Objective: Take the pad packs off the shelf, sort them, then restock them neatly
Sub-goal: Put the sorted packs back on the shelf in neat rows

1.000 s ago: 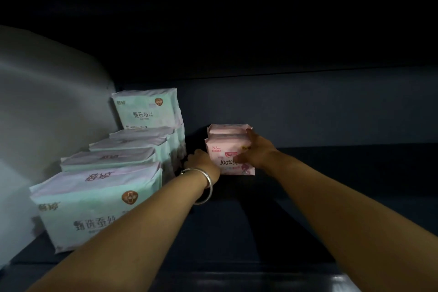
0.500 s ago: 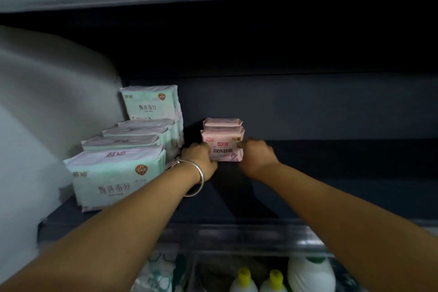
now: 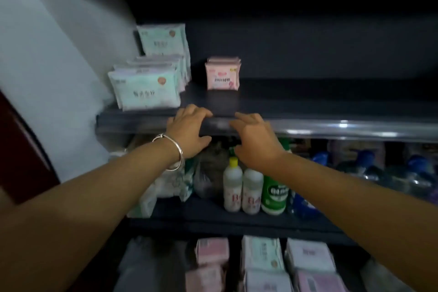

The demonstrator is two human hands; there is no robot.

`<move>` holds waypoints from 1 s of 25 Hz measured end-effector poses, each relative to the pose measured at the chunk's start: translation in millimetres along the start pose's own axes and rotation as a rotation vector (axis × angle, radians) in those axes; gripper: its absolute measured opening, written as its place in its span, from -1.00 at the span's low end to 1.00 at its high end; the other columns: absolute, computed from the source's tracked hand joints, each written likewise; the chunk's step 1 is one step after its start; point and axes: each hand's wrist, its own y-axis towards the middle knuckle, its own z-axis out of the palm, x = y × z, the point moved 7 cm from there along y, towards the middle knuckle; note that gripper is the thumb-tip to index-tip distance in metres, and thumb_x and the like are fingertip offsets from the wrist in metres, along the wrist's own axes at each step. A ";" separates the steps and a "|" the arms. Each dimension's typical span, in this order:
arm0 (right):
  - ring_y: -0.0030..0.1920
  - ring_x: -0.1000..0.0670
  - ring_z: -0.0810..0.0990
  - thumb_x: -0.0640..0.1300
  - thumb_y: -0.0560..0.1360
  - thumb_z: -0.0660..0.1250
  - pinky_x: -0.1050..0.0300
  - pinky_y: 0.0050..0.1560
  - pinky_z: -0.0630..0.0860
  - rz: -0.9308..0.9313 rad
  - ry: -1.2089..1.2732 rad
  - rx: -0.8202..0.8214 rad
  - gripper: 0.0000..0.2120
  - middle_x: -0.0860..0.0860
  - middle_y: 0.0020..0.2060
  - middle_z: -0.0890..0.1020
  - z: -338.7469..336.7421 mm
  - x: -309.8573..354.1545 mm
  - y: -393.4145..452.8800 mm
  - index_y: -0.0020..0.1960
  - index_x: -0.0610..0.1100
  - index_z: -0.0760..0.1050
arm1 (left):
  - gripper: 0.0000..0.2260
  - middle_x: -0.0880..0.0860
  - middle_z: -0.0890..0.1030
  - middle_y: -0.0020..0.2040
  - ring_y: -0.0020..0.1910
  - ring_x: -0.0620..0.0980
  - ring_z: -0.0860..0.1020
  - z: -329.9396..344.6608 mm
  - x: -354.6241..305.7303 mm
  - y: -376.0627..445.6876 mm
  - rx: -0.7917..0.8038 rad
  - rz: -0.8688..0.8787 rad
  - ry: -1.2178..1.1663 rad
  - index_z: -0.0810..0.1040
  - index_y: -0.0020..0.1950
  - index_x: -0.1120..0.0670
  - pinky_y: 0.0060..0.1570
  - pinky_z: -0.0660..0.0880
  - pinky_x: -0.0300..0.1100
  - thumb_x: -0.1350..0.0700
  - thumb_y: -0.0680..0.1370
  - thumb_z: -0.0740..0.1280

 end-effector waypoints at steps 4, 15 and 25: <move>0.40 -0.14 0.24 -0.20 0.47 0.29 0.06 0.35 0.27 -0.016 0.004 0.191 -0.42 -0.06 0.49 0.20 79.9 2.2 -62.0 0.46 -0.12 0.24 | -0.43 0.03 0.29 0.36 0.37 0.08 0.27 67.3 14.0 -69.8 0.168 -0.044 0.005 0.28 0.41 -0.04 0.32 0.26 -0.03 0.01 0.45 0.40; 0.36 -0.07 0.32 0.12 0.36 0.46 0.06 0.36 0.32 -0.116 0.250 0.882 -0.17 -0.07 0.40 0.32 295.8 25.3 -140.0 0.50 -0.08 0.17 | -0.44 0.01 0.29 0.37 0.37 0.06 0.25 251.1 73.7 -148.6 0.623 -0.092 0.075 0.24 0.43 -0.05 0.28 0.23 -0.03 -0.05 0.47 0.36; 0.29 -0.10 0.38 0.11 0.28 0.53 -0.06 0.25 0.43 -0.290 0.143 0.987 -0.06 -0.09 0.36 0.34 366.6 62.6 -192.7 0.46 -0.05 0.06 | -0.46 0.00 0.32 0.36 0.37 0.02 0.29 324.2 90.7 -170.4 0.732 -0.102 0.012 0.24 0.43 -0.03 0.29 0.21 -0.04 0.02 0.50 0.35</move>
